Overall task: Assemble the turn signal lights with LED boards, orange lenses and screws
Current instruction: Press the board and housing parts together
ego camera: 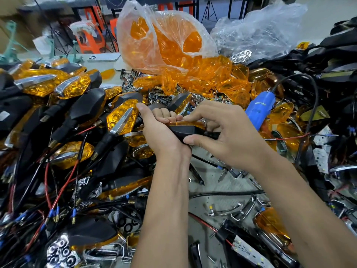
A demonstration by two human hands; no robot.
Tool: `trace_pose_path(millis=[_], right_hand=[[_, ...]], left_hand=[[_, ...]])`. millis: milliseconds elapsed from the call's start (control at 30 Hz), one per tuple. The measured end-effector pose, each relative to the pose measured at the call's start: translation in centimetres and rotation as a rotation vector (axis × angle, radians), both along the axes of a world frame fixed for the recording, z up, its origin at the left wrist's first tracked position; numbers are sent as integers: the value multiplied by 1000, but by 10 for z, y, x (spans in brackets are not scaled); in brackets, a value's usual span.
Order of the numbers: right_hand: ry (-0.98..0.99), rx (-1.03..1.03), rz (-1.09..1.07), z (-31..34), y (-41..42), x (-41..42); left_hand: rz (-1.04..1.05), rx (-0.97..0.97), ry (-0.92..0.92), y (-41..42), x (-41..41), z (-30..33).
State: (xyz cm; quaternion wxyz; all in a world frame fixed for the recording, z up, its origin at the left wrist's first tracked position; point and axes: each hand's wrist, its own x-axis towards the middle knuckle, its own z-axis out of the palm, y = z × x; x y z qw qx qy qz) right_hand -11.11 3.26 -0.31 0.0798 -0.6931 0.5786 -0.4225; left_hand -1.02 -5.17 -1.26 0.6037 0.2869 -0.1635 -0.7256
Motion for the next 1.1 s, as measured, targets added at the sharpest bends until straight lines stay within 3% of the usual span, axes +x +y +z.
trace_pose_path(millis=[367, 567, 733, 900, 1000, 1100], right_hand=[[177, 74, -83, 20, 8, -3], [-286, 96, -206, 29, 11, -7], [-345, 176, -259, 39, 13, -7], [-98, 214, -258, 44, 27, 3], [91, 227, -259, 50, 39, -2], [219, 444, -12, 63, 55, -1]], left_hand=[[-55, -8, 2, -1, 1, 2], [-388, -271, -15, 11, -4, 5], [-472, -360, -32, 19, -11, 9], [-439, -218, 217, 16, -7, 5], [-379, -73, 258, 6, 1, 5], [-378, -15, 205, -3, 9, 3]])
